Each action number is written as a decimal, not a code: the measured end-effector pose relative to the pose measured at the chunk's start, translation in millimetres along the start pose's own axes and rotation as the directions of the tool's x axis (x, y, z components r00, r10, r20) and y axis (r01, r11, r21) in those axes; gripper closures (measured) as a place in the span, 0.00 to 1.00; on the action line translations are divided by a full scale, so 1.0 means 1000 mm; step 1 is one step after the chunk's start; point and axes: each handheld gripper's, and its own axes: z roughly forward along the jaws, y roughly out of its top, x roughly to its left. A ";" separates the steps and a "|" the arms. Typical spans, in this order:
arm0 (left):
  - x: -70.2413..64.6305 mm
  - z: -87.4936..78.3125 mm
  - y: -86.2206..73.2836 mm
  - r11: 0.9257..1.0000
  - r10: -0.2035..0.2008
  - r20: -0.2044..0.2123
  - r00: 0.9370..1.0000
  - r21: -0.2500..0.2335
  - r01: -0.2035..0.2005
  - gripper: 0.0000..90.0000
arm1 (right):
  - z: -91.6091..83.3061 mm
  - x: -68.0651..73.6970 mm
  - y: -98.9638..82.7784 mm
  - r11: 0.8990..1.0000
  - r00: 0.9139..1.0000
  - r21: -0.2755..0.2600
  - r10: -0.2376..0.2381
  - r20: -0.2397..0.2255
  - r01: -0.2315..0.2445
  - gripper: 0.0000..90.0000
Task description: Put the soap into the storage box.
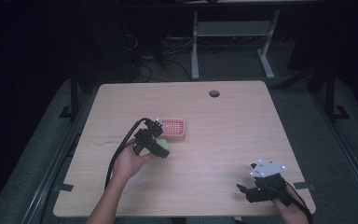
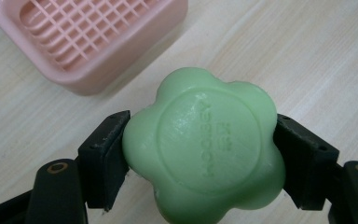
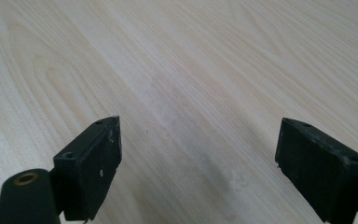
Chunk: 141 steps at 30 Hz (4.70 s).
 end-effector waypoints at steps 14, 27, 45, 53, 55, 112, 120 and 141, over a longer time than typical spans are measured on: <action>0.008 -0.001 0.029 1.000 0.009 -0.014 1.000 0.025 -0.009 0.29 | -0.001 -0.002 0.000 1.000 1.000 -0.008 -0.003 0.000 0.003 0.15; 0.025 0.011 0.051 0.999 -0.024 -0.025 0.999 0.047 0.025 0.29 | -0.003 -0.004 -0.001 1.000 1.000 -0.019 0.014 0.001 -0.014 0.15; 0.048 0.023 0.088 0.995 -0.080 -0.043 0.996 0.052 0.083 0.29 | -0.004 -0.006 -0.002 0.999 1.000 -0.030 0.029 0.006 -0.028 0.15; 0.056 0.038 0.090 0.989 -0.124 -0.033 0.992 0.072 0.126 0.29 | -0.005 -0.007 -0.003 0.999 0.999 -0.038 0.037 0.007 -0.036 0.15; 0.058 0.041 0.091 0.988 -0.132 -0.028 0.991 0.072 0.133 0.29 | -0.005 -0.007 -0.003 0.999 0.999 -0.036 0.034 0.007 -0.034 0.15; 0.060 0.058 0.087 0.984 -0.167 -0.045 0.985 0.050 0.170 0.25 | -0.006 -0.006 -0.003 0.999 0.999 -0.034 0.035 0.007 -0.035 0.15; 0.057 0.048 0.086 0.988 -0.153 -0.039 0.987 0.024 0.154 0.22 | -0.005 -0.006 -0.004 0.999 0.999 -0.037 0.039 0.010 -0.039 0.15; 0.031 0.036 0.086 0.998 -0.062 -0.012 0.998 -0.016 0.061 0.23 | -0.004 -0.009 -0.005 0.998 0.999 -0.026 0.049 0.017 -0.049 0.15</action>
